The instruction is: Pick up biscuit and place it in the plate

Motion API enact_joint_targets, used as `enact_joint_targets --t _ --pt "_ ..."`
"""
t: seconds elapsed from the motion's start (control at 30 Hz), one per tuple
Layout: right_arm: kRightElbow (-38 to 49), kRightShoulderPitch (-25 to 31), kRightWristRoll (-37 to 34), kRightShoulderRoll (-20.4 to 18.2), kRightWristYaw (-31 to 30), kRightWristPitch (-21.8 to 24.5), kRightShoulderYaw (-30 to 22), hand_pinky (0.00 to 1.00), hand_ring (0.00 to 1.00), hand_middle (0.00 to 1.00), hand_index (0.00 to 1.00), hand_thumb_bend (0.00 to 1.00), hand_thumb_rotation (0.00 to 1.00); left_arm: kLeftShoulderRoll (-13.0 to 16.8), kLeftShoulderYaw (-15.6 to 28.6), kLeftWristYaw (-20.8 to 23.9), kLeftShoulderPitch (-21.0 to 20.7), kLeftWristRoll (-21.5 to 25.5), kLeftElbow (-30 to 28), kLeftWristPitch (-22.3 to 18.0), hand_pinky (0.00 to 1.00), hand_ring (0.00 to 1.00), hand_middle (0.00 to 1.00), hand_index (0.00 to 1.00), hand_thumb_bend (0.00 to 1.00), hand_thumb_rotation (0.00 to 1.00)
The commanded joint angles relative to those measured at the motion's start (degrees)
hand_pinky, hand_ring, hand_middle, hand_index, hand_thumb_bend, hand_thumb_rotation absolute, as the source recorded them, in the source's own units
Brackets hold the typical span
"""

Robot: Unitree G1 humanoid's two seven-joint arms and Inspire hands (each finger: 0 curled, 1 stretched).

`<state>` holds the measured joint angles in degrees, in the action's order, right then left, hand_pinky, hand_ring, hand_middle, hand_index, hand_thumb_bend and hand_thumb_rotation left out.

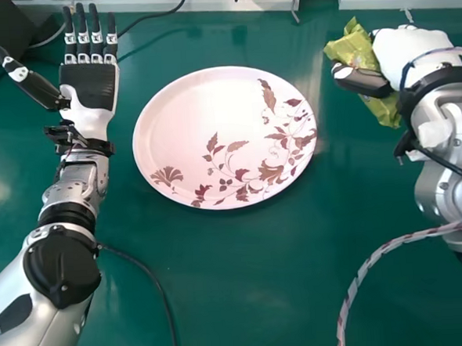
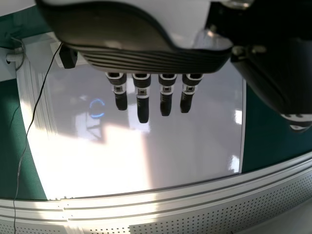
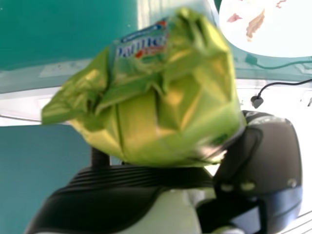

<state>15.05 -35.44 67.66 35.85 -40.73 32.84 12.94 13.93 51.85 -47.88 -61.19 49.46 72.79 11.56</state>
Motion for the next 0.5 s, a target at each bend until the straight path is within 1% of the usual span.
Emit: enact_joint_targets --t 0.0,0.13,0.3,0.47 --pt "1.51 0.19 1.04 -0.55 1.42 -0.60 -0.86 0.04 0.10 0.17 0.49 0.49 0.05 0.74 -1.33 -0.25 -0.10 -0.96 0.22 0.31 0.98 0.91 0.99 1.00 1.00 0.50" --pt "1.53 0.60 1.48 -1.02 3.36 -1.75 -0.86 0.04 0.10 0.18 0.49 0.49 0.05 0.97 -1.70 0.47 -0.10 -1.58 0.21 0.02 0.97 0.90 0.98 1.00 1.00 0.49" --pt "1.19 1.07 0.81 -1.62 5.90 -3.40 -1.19 0.04 0.10 0.18 0.49 0.49 0.05 1.30 -2.08 0.32 -0.05 -1.83 0.28 0.41 0.94 0.89 0.97 1.00 1.00 0.49" --pt "1.06 1.04 0.58 -2.44 6.66 -4.59 -1.47 0.03 0.10 0.17 0.49 0.49 0.05 1.72 -2.55 -0.05 0.03 -2.04 0.36 0.20 0.95 0.89 0.97 1.00 1.00 0.49"
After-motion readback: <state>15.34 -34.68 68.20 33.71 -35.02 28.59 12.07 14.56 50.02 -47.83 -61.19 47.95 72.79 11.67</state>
